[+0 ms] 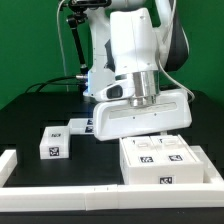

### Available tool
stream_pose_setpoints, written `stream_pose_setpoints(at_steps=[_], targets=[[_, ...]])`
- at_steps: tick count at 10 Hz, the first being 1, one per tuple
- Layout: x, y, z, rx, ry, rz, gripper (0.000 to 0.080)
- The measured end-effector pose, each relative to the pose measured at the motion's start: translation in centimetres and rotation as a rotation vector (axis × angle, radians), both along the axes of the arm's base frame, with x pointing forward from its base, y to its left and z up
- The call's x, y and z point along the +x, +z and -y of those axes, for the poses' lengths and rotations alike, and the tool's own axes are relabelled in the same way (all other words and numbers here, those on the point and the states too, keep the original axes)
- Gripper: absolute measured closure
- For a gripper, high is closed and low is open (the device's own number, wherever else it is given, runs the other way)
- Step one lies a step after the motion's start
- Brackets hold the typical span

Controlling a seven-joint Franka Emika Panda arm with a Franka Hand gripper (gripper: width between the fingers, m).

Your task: Assemble cabinet

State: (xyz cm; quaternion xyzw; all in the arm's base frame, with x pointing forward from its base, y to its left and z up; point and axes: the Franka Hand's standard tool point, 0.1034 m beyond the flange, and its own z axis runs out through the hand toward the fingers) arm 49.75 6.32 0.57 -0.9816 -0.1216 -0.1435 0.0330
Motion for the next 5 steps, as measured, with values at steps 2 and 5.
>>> stream_pose_setpoints(at_steps=[2, 5], targets=[[-0.32, -0.22, 0.18, -0.002, 0.003, -0.010, 0.0602], [-0.36, -0.25, 0.28, -0.006, 0.014, -0.010, 0.0785]])
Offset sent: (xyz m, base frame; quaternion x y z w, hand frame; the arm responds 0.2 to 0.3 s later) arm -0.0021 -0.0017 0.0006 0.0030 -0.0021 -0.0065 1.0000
